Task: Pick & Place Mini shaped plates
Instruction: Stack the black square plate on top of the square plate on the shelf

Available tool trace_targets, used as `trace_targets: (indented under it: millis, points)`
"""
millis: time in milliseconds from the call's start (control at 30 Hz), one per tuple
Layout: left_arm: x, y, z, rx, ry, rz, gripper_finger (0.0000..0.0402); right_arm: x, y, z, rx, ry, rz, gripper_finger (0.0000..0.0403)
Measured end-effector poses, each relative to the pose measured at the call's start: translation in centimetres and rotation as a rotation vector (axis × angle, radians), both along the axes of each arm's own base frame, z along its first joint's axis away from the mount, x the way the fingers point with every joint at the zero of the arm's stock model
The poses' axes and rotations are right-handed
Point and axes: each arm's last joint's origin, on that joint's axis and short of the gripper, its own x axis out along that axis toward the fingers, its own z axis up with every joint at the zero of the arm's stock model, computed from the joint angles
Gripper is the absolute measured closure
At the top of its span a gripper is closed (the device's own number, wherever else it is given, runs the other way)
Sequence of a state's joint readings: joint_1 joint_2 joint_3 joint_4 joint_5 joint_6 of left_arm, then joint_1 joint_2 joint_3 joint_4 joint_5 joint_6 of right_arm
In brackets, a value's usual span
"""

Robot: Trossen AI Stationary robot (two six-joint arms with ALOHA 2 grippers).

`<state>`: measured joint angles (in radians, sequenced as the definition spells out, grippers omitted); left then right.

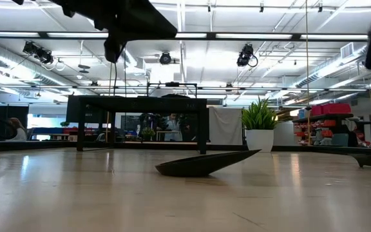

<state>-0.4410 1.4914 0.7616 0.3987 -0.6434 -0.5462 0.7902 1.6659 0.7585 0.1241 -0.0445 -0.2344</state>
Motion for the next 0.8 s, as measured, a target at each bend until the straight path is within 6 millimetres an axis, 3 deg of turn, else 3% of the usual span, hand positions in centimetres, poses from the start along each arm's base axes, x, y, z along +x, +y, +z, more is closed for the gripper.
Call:
trace_targets:
  millis: [233, 433, 600, 800]
  points:
    - [-0.4, -1.0, 0.1, -0.011, -0.01, -0.016, 0.0385, 0.2, 0.8, -3.0, -0.171, -0.066, -0.07, 0.0273]
    - [-0.6, -1.2, 0.0, -0.004, -0.005, -0.023, 0.0385, 0.4, 0.7, -3.1, -0.206, -0.111, -0.104, 0.0334]
    - [-0.6, -1.2, 0.0, -0.02, -0.002, -0.03, 0.0385, 0.4, 0.5, -2.1, -0.223, -0.161, -0.115, 0.0396]
    - [0.0, -0.5, 0.4, 0.0, -0.031, -0.045, 0.0385, 1.2, -1.5, 1.9, -0.198, -0.26, -0.197, 0.0387]
